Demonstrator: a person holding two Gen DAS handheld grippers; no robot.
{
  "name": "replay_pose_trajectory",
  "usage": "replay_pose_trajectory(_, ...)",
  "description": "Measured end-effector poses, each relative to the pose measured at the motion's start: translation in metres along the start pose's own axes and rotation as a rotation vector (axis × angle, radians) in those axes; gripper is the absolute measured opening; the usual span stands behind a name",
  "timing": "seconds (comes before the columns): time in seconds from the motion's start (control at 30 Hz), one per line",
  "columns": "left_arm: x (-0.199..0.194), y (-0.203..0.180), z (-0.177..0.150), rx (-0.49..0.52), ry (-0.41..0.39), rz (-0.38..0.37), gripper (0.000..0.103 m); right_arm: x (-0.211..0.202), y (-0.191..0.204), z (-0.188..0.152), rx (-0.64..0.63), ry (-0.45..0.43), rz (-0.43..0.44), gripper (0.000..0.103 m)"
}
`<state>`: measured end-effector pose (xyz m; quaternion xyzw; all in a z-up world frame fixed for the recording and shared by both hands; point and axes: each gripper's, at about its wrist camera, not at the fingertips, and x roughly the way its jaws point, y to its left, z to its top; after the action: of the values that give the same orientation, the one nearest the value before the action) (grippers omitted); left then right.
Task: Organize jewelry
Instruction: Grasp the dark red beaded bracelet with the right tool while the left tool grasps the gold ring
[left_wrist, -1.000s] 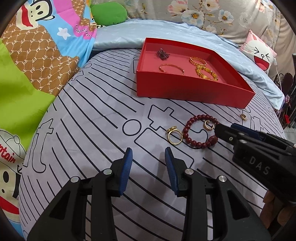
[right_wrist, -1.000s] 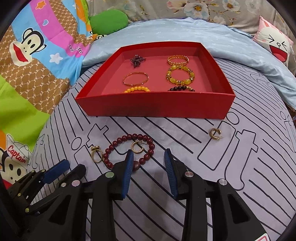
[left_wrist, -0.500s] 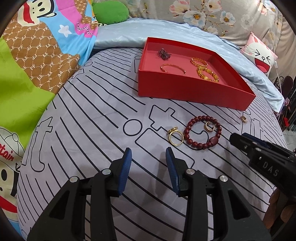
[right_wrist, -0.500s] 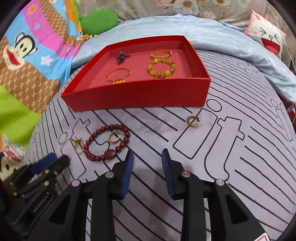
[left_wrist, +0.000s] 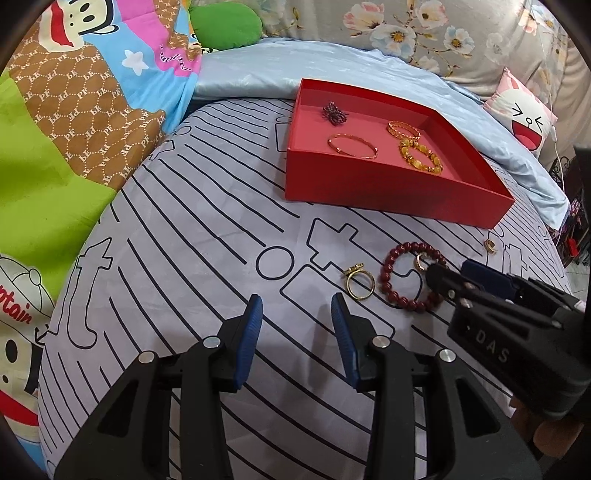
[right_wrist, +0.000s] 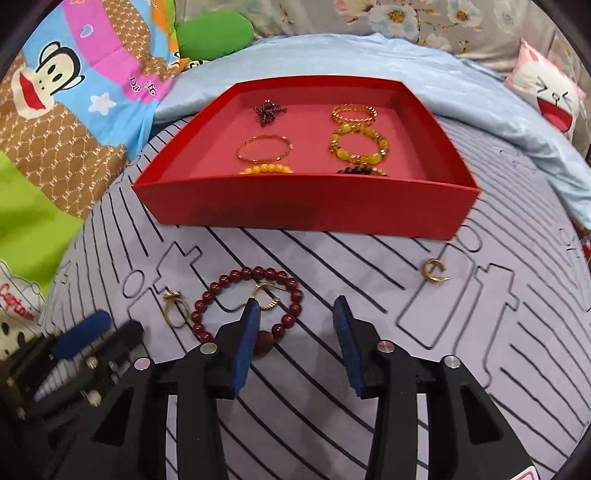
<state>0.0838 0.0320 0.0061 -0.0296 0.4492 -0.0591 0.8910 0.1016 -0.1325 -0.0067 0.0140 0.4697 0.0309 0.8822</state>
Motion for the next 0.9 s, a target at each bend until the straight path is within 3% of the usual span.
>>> replay_pose_trajectory(0.3,0.007,-0.011,0.003,0.020,0.009,-0.030,0.037,-0.013,-0.028,-0.018,0.032,0.009,0.005,0.010)
replay_pose_trajectory(0.5,0.015,-0.022,0.008,0.033,0.017,-0.048,0.037,-0.015,-0.034,-0.021,0.049,0.011,0.011,0.008)
replay_pose_trajectory(0.6,0.019,-0.028,0.013,0.034,0.017,-0.048,0.045,-0.015,-0.034,-0.021,0.054,0.012,0.014,0.008)
replay_pose_trajectory(0.7,0.024,-0.032,0.016,0.026,0.014,-0.044,0.045,-0.015,-0.035,-0.021,0.061,0.013,0.020,0.008)
replay_pose_trajectory(0.77,0.026,-0.034,0.018,0.031,0.006,-0.037,0.043,-0.015,-0.035,-0.021,0.064,0.013,0.024,0.008)
replay_pose_trajectory(0.9,0.025,-0.030,0.018,0.034,0.006,-0.049,0.026,-0.016,-0.037,-0.022,0.070,0.013,0.030,0.008)
